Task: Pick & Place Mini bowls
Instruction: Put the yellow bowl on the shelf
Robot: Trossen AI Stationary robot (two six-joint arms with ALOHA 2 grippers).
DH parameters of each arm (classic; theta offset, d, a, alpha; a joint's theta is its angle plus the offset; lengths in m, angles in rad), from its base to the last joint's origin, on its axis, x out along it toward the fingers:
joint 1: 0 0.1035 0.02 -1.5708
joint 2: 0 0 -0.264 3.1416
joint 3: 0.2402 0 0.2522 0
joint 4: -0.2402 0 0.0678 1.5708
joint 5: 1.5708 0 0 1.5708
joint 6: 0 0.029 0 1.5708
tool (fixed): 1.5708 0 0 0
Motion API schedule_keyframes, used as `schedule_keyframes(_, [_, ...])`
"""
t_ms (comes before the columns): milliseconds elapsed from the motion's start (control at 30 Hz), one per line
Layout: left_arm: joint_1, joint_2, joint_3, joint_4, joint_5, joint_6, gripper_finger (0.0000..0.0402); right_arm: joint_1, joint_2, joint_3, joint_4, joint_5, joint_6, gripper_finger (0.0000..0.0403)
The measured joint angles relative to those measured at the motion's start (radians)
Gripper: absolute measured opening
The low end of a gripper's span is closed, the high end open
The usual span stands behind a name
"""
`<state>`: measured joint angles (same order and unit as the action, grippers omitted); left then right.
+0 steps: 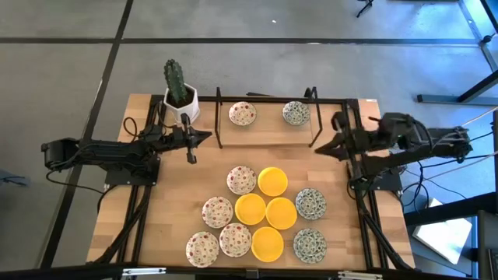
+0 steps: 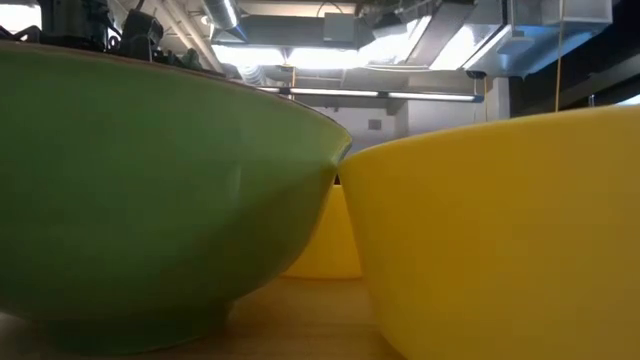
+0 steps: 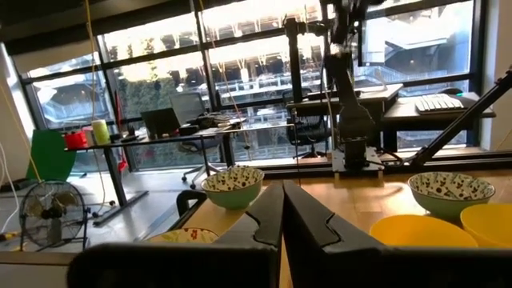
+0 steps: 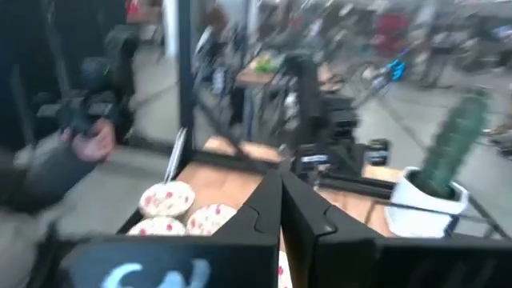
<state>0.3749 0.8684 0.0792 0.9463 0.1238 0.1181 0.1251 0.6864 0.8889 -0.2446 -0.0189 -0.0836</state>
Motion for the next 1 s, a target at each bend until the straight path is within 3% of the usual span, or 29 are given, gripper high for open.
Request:
schedule_keyframes(200, [0.000,0.000,0.000,0.000,0.000,-0.002,0.0008,0.001,-0.185,-0.414,0.358,-0.131,-0.007,0.0003])
schedule_keyframes(400, [0.000,0.000,0.000,0.000,-0.055,-0.003,0.0003,-0.018,-0.173,-0.645,0.628,-0.019,-0.034,0.0002])
schedule_keyframes(700, [0.000,0.000,0.000,0.000,-0.061,0.000,0.0007,-0.044,-0.168,-0.643,0.559,-0.136,-0.037,0.0002])
schedule_keyframes(1000, [0.000,0.000,0.000,-0.006,-0.061,0.000,0.0002,-0.044,-0.165,-0.643,0.544,-0.139,-0.045,0.0018])
